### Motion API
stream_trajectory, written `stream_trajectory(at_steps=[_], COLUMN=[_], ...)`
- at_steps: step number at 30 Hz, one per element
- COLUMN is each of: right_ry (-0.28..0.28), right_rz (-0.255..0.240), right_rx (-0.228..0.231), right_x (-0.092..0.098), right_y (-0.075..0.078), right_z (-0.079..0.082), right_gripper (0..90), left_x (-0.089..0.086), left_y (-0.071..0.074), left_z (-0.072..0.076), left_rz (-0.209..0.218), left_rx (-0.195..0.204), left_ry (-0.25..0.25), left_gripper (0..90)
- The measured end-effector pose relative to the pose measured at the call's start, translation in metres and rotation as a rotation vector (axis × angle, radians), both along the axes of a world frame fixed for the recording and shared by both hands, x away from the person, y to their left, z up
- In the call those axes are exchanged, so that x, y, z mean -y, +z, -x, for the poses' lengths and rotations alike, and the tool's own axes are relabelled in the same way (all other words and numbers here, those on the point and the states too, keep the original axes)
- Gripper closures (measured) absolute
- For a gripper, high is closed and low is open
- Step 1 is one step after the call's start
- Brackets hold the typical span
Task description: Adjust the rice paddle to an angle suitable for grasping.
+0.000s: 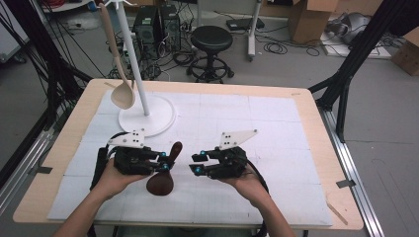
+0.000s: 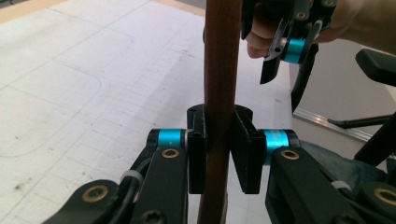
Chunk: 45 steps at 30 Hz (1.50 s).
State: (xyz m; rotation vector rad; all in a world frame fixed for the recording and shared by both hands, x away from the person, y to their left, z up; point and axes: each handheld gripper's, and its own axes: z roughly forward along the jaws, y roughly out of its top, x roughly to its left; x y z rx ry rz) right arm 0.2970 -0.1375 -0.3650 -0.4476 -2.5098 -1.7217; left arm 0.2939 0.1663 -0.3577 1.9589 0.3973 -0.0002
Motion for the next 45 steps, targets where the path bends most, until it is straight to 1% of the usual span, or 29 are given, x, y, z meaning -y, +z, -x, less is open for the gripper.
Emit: stream_trajectory(at_steps=[4, 9, 19, 22, 24, 27, 31, 35, 40, 45], right_ry=[-0.027, -0.066, -0.183, -0.215, -0.23, -0.252, -0.289, -0.326, -0.365, -0.386], right_rz=[0.01, 0.035, 0.047, 0.066, 0.071, 0.079, 0.094, 0.096, 0.099, 0.106], right_rx=[0.002, 0.005, 0.018, 0.023, 0.017, 0.019, 0.013, -0.002, -0.006, -0.008], right_x=[0.009, 0.021, 0.051, 0.06, 0.066, 0.074, 0.083, 0.092, 0.102, 0.111], right_y=[-0.002, -0.005, -0.007, -0.009, -0.01, -0.013, -0.017, -0.02, -0.025, -0.028], right_z=[0.001, 0.002, 0.002, 0.003, 0.003, 0.004, 0.004, 0.004, 0.004, 0.006], right_gripper=[61.1, 56.2, 45.3, 41.3, 40.0, 37.3, 31.9, 26.8, 23.4, 22.4], left_x=[-0.004, -0.008, -0.016, -0.018, -0.021, -0.024, -0.029, -0.035, -0.04, -0.044], left_y=[0.003, 0.007, 0.013, 0.016, 0.018, 0.022, 0.027, 0.033, 0.04, 0.047], left_z=[-0.001, -0.003, -0.009, -0.01, -0.011, -0.012, -0.015, -0.018, -0.021, -0.022], left_rz=[0.023, 0.035, 0.047, 0.051, 0.054, 0.06, 0.056, 0.066, 0.07, 0.079], left_rx=[0.006, 0.014, 0.017, 0.017, 0.021, 0.023, 0.027, 0.025, 0.033, 0.042], left_ry=[0.018, 0.034, 0.055, 0.061, 0.062, 0.072, 0.08, 0.094, 0.11, 0.119], left_gripper=[77.6, 77.8, 77.8, 77.8, 77.8, 77.8, 77.8, 77.8, 77.8, 77.8])
